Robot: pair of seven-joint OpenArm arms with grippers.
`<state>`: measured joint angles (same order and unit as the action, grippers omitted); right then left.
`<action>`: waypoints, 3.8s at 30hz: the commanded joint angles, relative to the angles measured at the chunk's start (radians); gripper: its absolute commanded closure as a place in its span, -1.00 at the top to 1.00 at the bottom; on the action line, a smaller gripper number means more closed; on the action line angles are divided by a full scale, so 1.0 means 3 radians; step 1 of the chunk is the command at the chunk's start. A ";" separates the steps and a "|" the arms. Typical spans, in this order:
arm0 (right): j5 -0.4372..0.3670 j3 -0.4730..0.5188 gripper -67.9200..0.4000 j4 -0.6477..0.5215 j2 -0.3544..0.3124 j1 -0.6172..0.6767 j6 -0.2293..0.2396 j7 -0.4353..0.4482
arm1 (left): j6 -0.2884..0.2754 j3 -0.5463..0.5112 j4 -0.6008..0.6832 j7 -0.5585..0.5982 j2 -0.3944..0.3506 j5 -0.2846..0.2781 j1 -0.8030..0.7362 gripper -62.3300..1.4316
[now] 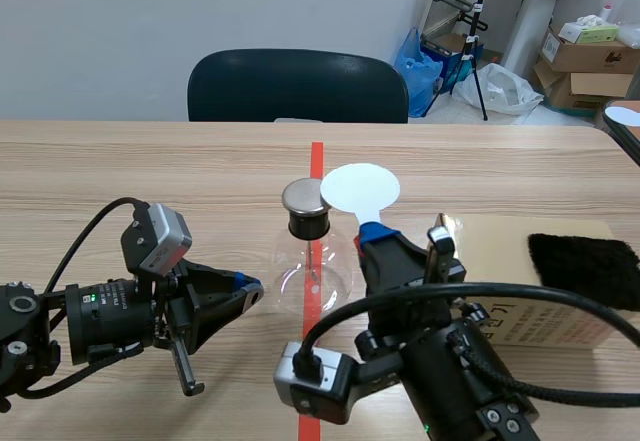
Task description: Do the electroscope experiment
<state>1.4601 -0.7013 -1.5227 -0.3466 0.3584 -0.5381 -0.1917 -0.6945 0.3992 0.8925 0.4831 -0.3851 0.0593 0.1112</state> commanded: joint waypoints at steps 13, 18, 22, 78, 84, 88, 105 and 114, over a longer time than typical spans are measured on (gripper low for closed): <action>0.0002 0.0022 -0.96 -0.0055 -0.0036 -0.0041 -0.0048 0.0651 | -0.0005 -0.0024 0.0076 0.0050 0.0008 -0.0045 0.0027 -0.86; 0.0002 0.0022 -0.96 -0.0055 -0.0036 -0.0041 -0.0048 0.0660 | -0.0005 -0.0024 0.0076 0.0050 0.0008 -0.0045 0.0027 -0.86; 0.0002 0.0028 -0.96 -0.0055 -0.0036 -0.0041 -0.0048 0.0659 | -0.0005 -0.0024 0.0076 0.0050 0.0008 -0.0045 0.0027 -0.86; 0.0002 0.0028 -0.96 -0.0056 -0.0036 -0.0144 -0.0047 -0.0052 | -0.0005 -0.0024 0.0076 0.0051 0.0008 -0.0045 0.0027 -0.86; 0.0002 0.0028 -0.96 -0.0056 -0.0036 -0.0142 -0.0047 -0.0590 | -0.0005 -0.0024 0.0076 0.0051 0.0008 -0.0045 0.0027 -0.86; 0.0002 0.0027 -0.96 -0.0056 -0.0036 -0.0142 -0.0047 -0.0921 | -0.0005 -0.0024 0.0076 0.0051 0.0008 -0.0045 0.0027 -0.86; 0.0002 0.0027 -0.96 -0.0056 -0.0036 -0.0142 -0.0047 -0.1448 | -0.0005 -0.0023 0.0076 0.0051 0.0008 -0.0045 0.0027 -0.86; 0.0002 0.0027 -0.96 -0.0056 -0.0036 -0.0142 -0.0047 -0.1396 | -0.0005 -0.0023 0.0076 0.0051 0.0008 -0.0045 0.0027 -0.86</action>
<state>1.4601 -0.6998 -1.5227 -0.3466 0.3252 -0.5385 -0.6125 -0.6945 0.3992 0.8928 0.4831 -0.3851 0.0597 0.1112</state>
